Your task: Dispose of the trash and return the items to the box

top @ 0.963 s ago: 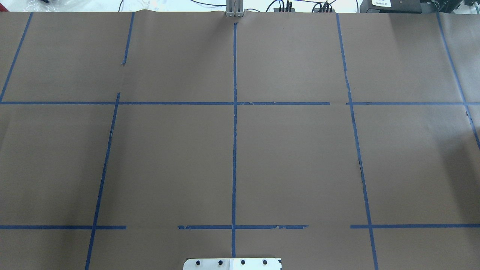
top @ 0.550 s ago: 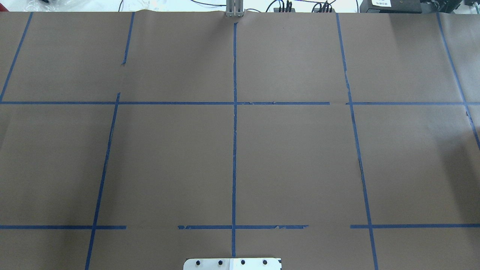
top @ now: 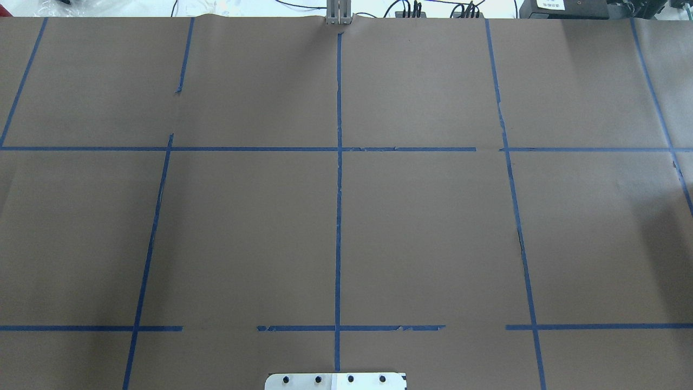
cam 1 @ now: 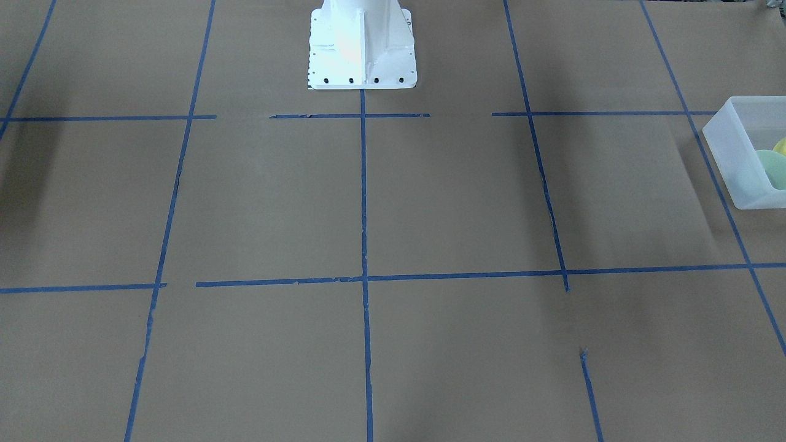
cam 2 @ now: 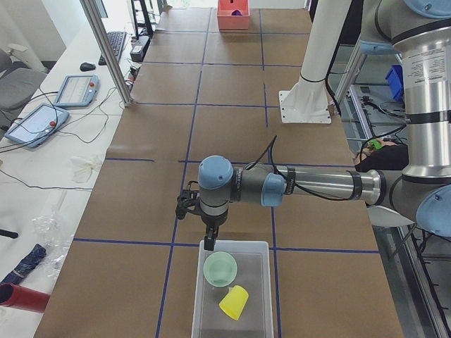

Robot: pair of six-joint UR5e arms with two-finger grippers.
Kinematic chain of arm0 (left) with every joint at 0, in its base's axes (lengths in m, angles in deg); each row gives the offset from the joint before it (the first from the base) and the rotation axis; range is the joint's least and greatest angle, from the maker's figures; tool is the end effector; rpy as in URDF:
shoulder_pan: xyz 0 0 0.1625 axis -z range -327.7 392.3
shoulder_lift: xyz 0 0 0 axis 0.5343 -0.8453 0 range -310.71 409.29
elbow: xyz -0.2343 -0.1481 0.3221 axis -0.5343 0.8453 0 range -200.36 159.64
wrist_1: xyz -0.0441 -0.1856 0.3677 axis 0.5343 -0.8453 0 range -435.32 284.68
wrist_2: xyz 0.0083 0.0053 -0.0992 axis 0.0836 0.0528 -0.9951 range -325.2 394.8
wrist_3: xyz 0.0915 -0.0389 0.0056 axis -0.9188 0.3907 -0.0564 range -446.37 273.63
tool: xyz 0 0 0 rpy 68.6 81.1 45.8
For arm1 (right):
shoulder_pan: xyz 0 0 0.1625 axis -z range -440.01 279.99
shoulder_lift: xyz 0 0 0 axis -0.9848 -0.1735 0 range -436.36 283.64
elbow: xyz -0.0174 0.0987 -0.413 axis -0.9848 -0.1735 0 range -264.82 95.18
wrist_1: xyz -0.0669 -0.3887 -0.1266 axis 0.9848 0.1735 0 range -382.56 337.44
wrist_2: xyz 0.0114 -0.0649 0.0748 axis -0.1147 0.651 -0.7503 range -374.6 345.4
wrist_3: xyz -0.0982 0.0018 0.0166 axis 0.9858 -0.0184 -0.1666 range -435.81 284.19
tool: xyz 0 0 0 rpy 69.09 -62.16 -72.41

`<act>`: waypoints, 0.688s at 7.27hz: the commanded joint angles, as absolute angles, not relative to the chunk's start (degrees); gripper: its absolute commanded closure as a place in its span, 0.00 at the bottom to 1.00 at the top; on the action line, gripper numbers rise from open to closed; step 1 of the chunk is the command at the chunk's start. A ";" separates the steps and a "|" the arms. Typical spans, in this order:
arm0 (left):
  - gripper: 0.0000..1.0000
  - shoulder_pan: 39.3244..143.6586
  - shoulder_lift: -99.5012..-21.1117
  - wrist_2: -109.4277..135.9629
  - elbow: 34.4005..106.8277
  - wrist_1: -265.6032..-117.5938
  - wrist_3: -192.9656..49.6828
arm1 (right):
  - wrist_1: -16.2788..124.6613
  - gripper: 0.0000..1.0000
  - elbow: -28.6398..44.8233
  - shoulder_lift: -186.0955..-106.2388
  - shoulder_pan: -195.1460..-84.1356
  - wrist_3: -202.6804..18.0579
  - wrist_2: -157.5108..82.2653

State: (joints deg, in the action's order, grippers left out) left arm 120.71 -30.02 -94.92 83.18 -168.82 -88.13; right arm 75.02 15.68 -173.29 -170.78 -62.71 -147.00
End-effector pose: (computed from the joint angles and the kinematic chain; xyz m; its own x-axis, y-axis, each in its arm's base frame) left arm -0.0580 -0.4222 0.6257 0.7658 0.1224 -0.6314 -0.0510 0.9902 0.1300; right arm 0.0720 -0.4335 0.6404 0.7216 -0.1705 0.6710 0.1543 0.9844 0.0842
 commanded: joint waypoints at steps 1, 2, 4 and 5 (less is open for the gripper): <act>0.00 120.97 -29.90 -95.01 83.35 -168.75 -88.13 | 72.46 0.00 14.24 -173.39 -170.36 -62.80 -146.96; 0.00 120.98 -29.64 -95.01 83.79 -168.66 -88.13 | 72.45 0.00 14.24 -173.39 -170.27 -62.80 -146.96; 0.00 121.07 -29.46 -95.01 84.06 -168.66 -88.13 | 72.45 0.00 14.24 -173.39 -170.27 -62.80 -147.14; 0.00 121.07 -29.46 -95.01 84.06 -168.66 -88.13 | 72.45 0.00 14.24 -173.39 -170.27 -62.80 -147.14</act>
State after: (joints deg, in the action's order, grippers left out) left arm 121.04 -29.53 -95.01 83.99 -168.66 -88.13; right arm 72.47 14.25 -173.39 -170.28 -62.80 -147.10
